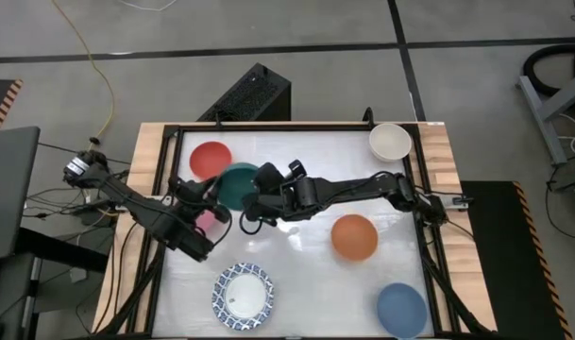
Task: Nest bowls inside each other
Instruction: Stack the green bowl on top of the striped bowl
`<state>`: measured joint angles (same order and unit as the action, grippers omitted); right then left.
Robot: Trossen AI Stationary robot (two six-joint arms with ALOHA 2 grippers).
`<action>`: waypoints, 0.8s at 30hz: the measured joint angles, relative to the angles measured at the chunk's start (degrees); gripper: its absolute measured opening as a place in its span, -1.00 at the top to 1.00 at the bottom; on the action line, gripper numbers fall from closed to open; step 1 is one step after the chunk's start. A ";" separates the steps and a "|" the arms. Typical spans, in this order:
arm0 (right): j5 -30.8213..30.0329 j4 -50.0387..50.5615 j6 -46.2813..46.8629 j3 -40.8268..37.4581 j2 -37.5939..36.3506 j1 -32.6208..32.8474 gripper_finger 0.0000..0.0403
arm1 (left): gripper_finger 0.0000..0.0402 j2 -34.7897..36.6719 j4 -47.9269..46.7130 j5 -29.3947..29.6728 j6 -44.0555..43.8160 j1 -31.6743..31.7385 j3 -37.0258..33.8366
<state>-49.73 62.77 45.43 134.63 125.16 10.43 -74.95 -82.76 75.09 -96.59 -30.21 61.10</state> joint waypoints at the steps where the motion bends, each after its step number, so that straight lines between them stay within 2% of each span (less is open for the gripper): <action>1: 1.83 1.42 2.01 0.00 0.00 -0.23 0.97 | 0.58 0.42 0.00 -0.56 0.35 -0.51 0.00; 4: 9.53 4.19 4.87 0.11 -0.02 -1.67 0.97 | 0.36 2.47 0.27 -1.85 1.61 -2.60 -0.02; 9: 23.67 4.56 0.04 0.13 -0.11 -4.54 0.98 | -0.02 7.46 1.56 -2.90 2.90 -6.47 -0.09; 13: 27.89 3.58 -0.66 0.07 -0.11 -4.38 0.98 | -0.25 11.85 5.91 -5.21 8.54 -9.85 -0.15; 16: 32.69 1.80 -1.87 0.08 -0.15 -3.44 0.98 | -0.34 15.41 10.83 -8.49 15.13 -12.48 -0.15; 20: 39.23 -1.24 -3.21 0.10 0.38 -0.69 0.98 | -0.36 20.27 18.58 -10.48 25.41 -16.72 -0.13; 24: 41.81 -3.96 -3.16 0.09 2.71 2.77 0.98 | -0.37 24.55 26.11 -10.58 35.89 -20.03 -0.13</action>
<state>-7.92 58.81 42.27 134.72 127.88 13.21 -50.40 -56.65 64.51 -60.70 -50.25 60.97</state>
